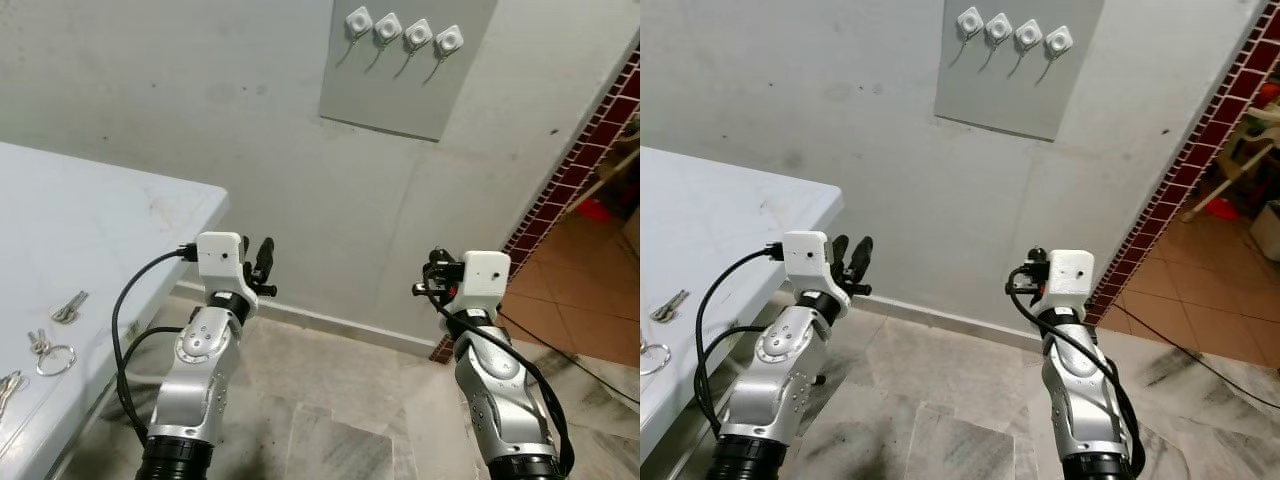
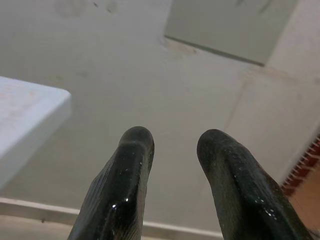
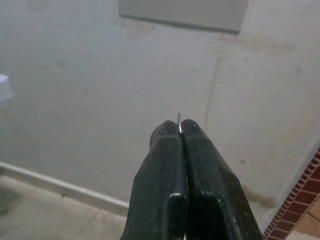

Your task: Hang keys on a hook

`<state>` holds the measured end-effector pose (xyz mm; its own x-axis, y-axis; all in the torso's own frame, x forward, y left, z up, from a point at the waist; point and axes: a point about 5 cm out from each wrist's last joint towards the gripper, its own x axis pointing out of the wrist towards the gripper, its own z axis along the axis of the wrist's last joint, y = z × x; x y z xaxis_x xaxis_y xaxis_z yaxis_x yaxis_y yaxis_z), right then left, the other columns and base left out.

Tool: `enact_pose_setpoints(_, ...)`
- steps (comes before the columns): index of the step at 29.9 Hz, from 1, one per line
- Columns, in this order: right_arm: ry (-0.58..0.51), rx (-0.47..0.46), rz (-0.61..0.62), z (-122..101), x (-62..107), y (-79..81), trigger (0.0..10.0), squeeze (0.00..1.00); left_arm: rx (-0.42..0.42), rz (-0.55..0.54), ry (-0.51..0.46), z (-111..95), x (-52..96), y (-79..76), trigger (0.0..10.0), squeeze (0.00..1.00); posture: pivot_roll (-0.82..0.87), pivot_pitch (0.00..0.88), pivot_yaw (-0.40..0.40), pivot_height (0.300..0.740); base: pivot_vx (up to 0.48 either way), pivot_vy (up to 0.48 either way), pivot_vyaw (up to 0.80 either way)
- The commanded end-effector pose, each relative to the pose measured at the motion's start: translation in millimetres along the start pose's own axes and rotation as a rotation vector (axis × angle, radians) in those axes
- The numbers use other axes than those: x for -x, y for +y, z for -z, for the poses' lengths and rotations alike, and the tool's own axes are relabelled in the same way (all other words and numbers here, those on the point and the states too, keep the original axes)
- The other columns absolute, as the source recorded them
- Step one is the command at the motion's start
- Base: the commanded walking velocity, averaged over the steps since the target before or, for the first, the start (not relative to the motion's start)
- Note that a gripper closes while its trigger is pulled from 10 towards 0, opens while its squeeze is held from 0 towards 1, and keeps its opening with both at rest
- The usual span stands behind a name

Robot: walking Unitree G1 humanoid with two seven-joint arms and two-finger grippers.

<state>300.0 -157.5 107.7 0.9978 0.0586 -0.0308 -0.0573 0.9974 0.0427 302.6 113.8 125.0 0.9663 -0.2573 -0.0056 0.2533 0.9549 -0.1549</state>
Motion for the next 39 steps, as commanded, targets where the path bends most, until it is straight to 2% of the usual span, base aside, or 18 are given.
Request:
enact_pose_setpoints(1,-0.009,0.031,0.005,-3,2.0,-4.1,10.0,0.0,0.021,0.053,0.005,-3,1.3,-5.8,10.0,0.0,0.13,0.0,-0.077,0.74,0.0,0.0,0.0)
enact_pose_setpoints(2,-0.056,0.031,-0.047,-6,5.8,-2.3,10.0,0.0,0.006,0.067,0.016,-3,5.0,-0.3,10.0,0.0,0.13,0.0,-0.072,0.74,0.0,0.0,0.0)
enact_pose_setpoints(3,-0.056,0.031,-0.047,-6,5.8,-2.3,10.0,0.0,0.006,0.067,0.016,-3,5.0,-0.3,10.0,0.0,0.13,0.0,-0.072,0.74,0.0,0.0,0.0)
enact_pose_setpoints(7,-0.176,0.048,-0.059,-20,9.9,-4.1,10.0,0.0,-0.013,0.068,-0.005,-12,5.8,8.5,10.0,0.0,0.13,0.0,-0.063,0.74,0.0,0.0,0.0)
enact_pose_setpoints(13,-0.227,-0.003,-0.045,-29,10.2,-0.7,10.0,0.0,0.002,0.072,-0.038,-25,2.5,11.5,10.0,0.0,0.13,0.0,-0.055,0.74,0.044,0.0,0.0)
enact_pose_setpoints(20,-0.244,-0.034,-0.058,-29,10.9,4.2,10.0,0.0,0.014,0.077,-0.044,-29,0.4,11.6,10.0,0.0,0.13,0.0,-0.046,0.74,0.327,0.0,0.0)
enact_pose_setpoints(39,-0.26,-0.043,-0.052,-31,11.3,2.1,10.0,0.0,0.05,0.065,-0.063,-31,-3.5,8.3,10.0,0.0,0.12,0.0,-0.046,0.74,0.432,0.0,0.0)
